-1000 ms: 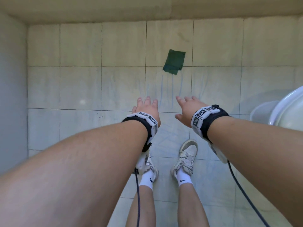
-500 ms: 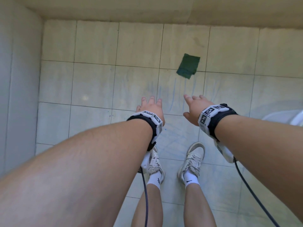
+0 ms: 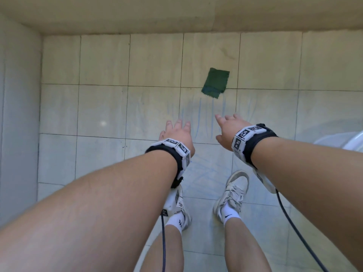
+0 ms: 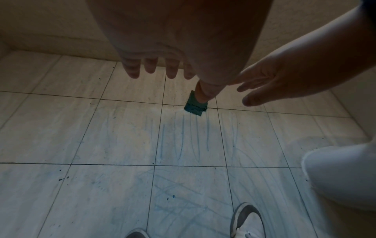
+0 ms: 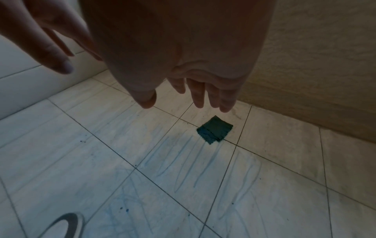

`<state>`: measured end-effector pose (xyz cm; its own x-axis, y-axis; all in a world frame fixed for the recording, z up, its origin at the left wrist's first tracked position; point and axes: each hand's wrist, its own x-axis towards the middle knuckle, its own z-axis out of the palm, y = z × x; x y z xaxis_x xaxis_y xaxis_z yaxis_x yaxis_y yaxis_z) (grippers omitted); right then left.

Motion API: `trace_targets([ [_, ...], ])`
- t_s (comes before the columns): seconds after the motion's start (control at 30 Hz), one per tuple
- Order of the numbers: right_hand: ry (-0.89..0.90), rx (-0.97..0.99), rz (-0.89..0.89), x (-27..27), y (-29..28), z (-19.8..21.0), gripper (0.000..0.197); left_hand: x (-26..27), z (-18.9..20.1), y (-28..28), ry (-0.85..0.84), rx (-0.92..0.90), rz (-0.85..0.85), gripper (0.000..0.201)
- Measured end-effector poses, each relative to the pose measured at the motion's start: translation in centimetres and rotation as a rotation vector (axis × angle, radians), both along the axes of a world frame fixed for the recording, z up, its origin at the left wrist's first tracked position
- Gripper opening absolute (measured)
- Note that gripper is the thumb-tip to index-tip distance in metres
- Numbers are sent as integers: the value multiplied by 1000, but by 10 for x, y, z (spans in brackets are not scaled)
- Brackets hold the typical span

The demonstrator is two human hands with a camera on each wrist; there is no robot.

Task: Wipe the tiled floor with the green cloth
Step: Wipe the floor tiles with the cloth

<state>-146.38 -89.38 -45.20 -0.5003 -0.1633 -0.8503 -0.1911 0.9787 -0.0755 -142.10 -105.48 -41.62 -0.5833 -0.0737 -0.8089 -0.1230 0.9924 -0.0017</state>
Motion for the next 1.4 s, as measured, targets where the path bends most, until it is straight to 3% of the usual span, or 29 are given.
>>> trace_targets([
  [0.27, -20, 43, 6, 3, 36, -73, 76, 8, -74, 36, -27, 39, 31, 76],
  [0.53, 63, 28, -51, -4, 21, -161, 74, 3, -166, 16, -2, 42, 30, 77],
  [0.77, 234, -4, -80, -77, -11, -262, 75, -43, -268, -12, 90, 61, -8, 78],
  [1.03, 474, -115, -131, -171, -28, -357, 69, -91, -377, -36, 344, 109, -64, 80],
  [1.1, 436, -126, -96, -157, -24, -371, 68, -92, -383, -39, 367, 93, -102, 83],
  [1.2, 358, -137, -80, -88, -10, -369, 68, -86, -376, -41, 320, 85, -116, 86],
  [1.3, 455, -173, -83, -43, -1, -366, 64, -88, -380, -41, 307, 94, -106, 88],
  [1.4, 613, -200, -137, -52, 0, -374, 66, -94, -394, -34, 339, 109, -109, 91],
])
